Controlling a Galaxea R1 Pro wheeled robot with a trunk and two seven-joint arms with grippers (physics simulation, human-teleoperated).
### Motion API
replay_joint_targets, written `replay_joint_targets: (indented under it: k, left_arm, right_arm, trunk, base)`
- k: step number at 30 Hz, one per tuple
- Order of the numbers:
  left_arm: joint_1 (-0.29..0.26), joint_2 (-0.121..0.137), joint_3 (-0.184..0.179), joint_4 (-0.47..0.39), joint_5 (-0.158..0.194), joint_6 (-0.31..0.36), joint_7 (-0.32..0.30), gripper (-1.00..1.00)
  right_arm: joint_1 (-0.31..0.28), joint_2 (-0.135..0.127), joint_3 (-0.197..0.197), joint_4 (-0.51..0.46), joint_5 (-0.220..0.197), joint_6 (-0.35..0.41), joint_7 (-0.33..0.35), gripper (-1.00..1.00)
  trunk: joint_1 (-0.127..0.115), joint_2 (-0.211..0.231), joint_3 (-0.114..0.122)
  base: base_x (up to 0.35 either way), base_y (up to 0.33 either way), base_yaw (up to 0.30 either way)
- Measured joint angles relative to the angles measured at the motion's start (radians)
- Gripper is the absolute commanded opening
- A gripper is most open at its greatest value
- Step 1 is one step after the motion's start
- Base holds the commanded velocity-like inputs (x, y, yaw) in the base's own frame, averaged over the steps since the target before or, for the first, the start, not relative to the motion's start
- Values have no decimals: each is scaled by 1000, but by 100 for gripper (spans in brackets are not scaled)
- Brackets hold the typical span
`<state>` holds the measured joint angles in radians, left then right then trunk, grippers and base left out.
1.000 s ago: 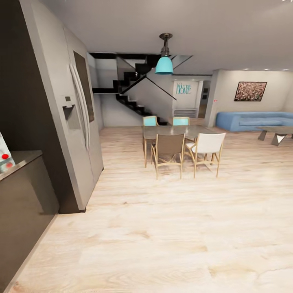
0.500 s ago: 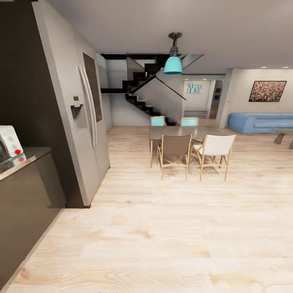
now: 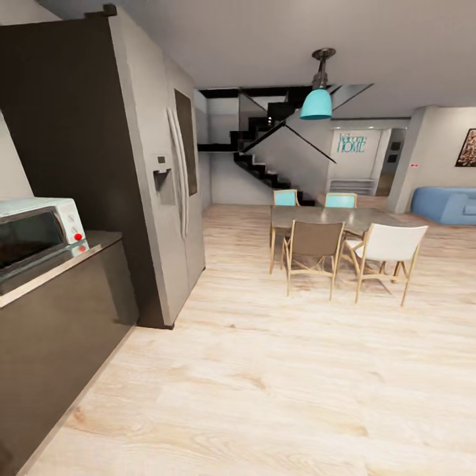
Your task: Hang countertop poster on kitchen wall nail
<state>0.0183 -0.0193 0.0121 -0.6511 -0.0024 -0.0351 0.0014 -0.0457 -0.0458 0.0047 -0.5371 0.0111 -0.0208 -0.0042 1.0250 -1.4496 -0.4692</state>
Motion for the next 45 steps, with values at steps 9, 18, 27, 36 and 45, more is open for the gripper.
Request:
replay_joint_targets:
  k: [9,18,27,36,45]
  left_arm:
    - [0,0,0,0,1,0,0,100]
    - [0,0,0,0,1,0,0,100]
    - [0,0,0,0,1,0,1,100]
    - [0,0,0,0,1,0,1,100]
    - [0,0,0,1,1,0,1,100]
  right_arm:
    - [0,-3,1,55,4,1,1,100]
    - [0,5,7,97,87,-91,0,100]
    - [0,6,8,99,93,-102,-1,100]
    - [0,8,8,99,95,-103,-4,100]
    - [0,7,7,99,95,-101,0,100]
  trunk:
    - [0,0,-1]
    - [0,0,-2]
    - [0,0,-6]
    - [0,0,-10]
    - [0,0,-12]
  base:
    - [-74,-95,178]
    - [-115,-172,103]
    - [-10,-19,258]
    - [0,-1,273]
    - [0,-151,117]
